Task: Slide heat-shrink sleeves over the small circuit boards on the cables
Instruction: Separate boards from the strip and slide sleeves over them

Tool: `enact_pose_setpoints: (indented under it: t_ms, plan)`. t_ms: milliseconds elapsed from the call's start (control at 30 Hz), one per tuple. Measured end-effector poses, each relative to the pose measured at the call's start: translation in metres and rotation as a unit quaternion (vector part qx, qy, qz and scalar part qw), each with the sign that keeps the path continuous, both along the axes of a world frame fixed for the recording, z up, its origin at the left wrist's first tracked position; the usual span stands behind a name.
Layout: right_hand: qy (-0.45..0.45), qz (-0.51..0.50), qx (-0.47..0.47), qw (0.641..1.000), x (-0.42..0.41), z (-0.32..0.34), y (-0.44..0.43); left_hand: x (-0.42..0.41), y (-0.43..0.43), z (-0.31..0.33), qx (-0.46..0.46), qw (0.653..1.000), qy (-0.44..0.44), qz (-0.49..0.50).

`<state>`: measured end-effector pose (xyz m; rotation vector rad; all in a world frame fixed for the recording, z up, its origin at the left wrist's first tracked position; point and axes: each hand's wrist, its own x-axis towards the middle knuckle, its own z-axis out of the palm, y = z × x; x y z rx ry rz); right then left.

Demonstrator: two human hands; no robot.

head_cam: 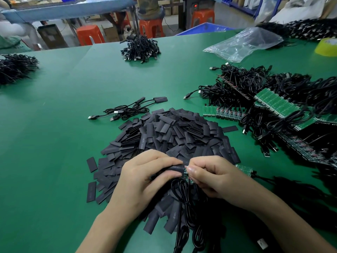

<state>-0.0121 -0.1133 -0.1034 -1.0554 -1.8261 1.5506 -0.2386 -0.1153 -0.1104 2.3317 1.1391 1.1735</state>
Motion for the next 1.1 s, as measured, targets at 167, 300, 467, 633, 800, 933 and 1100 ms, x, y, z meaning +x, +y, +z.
enact_pose_setpoints:
  t_ms: [167,300,467,633,800,933,1100]
  plan:
    - [-0.006,0.002,0.004,1.000,0.0027,0.0008,0.0008,-0.0002,0.0023,0.0020,-0.005,1.000,0.017,-0.019]
    - [-0.035,0.004,0.028,0.999,0.0022,-0.0012,0.0004,-0.0009,0.0023,0.0010,-0.011,1.000,0.017,-0.020]
    - [-0.009,0.002,0.027,1.000,-0.0001,0.0004,-0.0001,-0.0010,0.0011,0.0007,-0.002,1.000,-0.021,0.000]
    - [0.012,-0.001,0.003,1.000,-0.0012,0.0016,-0.0012,0.0004,0.0002,0.0002,-0.012,0.999,-0.040,0.007]
    - [0.015,-0.006,0.004,1.000,-0.0020,0.0036,-0.0012,-0.0001,0.0006,0.0005,-0.024,0.999,-0.042,0.007]
    - [0.015,-0.006,0.000,1.000,-0.0020,0.0044,-0.0011,0.0004,0.0009,0.0003,-0.029,0.998,-0.049,0.011]
    - [0.016,0.001,-0.002,1.000,-0.0011,0.0052,-0.0014,0.0012,-0.0008,0.0011,-0.024,0.998,-0.058,0.007]
